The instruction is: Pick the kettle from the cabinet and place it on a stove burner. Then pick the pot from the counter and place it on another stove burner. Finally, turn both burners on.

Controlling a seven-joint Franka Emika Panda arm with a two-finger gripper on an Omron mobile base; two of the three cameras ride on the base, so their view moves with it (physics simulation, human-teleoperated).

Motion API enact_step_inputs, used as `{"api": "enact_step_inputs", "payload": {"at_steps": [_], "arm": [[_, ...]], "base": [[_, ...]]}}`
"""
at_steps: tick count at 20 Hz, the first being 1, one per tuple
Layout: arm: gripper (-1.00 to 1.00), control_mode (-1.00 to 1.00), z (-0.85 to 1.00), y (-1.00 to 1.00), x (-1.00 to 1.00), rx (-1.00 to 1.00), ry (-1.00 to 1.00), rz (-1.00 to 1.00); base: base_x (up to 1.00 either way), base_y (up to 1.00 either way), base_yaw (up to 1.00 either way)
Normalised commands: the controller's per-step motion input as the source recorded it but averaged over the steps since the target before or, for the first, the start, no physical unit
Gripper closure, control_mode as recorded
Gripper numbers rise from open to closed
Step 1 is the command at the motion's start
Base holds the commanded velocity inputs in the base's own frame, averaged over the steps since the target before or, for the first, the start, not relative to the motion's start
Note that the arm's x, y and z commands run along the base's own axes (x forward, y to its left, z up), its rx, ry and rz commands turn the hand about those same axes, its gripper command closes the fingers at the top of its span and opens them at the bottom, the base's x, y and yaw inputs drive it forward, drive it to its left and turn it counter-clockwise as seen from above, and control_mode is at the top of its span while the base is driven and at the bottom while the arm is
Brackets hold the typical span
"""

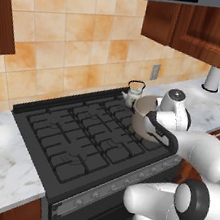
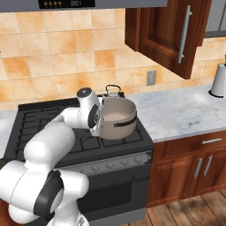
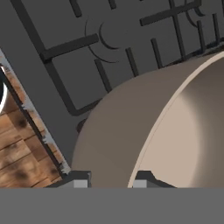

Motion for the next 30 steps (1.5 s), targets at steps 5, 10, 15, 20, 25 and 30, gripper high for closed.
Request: {"api": "enact_step_inputs", "payload": {"at_steps": [5,10,15,20,25,30], "arm": [[1.00,-1.00,-0.11,-0.13,0.21,0.00,0.00,0.00],[1.00,-1.00,-0.10,-0.05,0.20,0.00,0.00,0.00],[1.00,-1.00,-0.10,0.00,0.15,0.00,0.00,0.00],[1.00,-1.00,-0.11,0.00,0.16,0.00,0.00,0.00],[1.00,-1.00,-0.09,0.00,0.08,0.00,0.00,0.00],[-1.00,-1.00,-0.07,0.00,0.01,0.00,0.00,0.00]], "base": [[0.00,0.00,0.00],[0.00,0.00,0.00],[0.00,0.00,0.00],[0.00,0.00,0.00],[0.00,0.00,0.00],[0.00,0.00,0.00]]}}
